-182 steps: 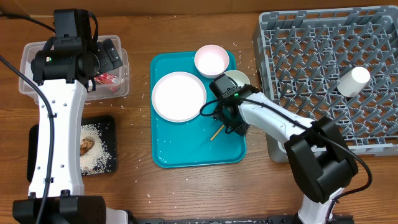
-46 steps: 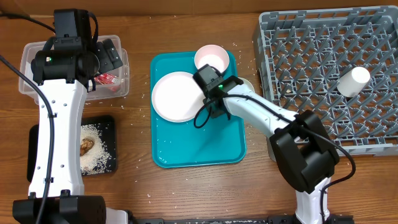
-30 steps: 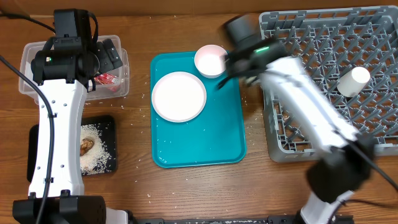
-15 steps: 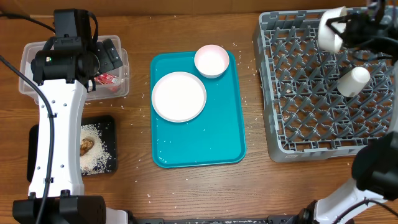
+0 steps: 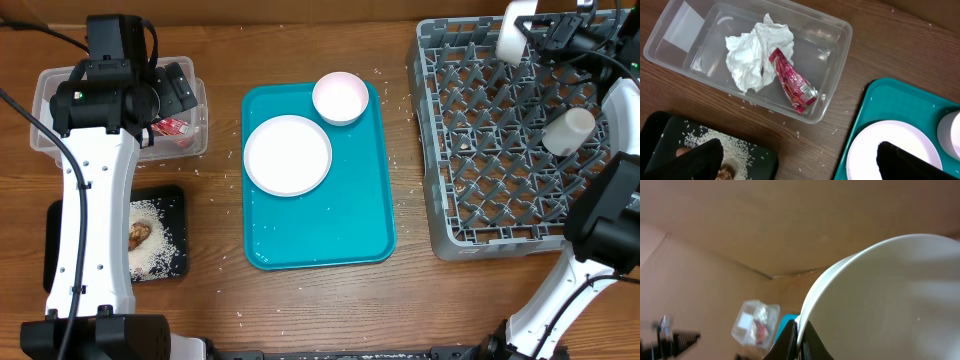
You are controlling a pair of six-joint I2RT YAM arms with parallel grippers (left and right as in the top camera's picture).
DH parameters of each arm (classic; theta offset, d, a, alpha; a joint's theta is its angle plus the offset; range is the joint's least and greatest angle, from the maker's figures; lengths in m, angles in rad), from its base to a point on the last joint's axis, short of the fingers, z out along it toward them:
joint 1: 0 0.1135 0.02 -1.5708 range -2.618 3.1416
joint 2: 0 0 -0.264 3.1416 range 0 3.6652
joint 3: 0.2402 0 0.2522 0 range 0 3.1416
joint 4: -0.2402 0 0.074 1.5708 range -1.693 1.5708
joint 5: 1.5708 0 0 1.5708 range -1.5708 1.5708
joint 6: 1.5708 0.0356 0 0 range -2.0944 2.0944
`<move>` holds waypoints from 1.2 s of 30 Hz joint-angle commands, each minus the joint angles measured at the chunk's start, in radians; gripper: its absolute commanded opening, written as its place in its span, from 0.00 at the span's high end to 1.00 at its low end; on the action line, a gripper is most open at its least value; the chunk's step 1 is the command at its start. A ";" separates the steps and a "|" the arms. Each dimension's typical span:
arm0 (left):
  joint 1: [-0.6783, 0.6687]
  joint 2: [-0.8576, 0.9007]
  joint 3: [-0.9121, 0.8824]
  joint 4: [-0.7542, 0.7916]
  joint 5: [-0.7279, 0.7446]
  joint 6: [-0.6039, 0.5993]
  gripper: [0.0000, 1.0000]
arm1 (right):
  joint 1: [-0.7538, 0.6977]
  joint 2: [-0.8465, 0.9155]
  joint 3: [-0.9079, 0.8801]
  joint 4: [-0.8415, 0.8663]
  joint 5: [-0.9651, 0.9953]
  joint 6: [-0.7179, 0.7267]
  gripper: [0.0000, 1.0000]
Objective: Sort waste into correct bins and load items into the dishwasher
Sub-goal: 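Lift the white bowl and carry it to the rack's upper right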
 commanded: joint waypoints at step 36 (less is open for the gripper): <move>0.000 -0.005 0.014 0.000 0.003 -0.010 0.00 | -0.004 0.095 0.000 0.065 0.109 0.306 0.96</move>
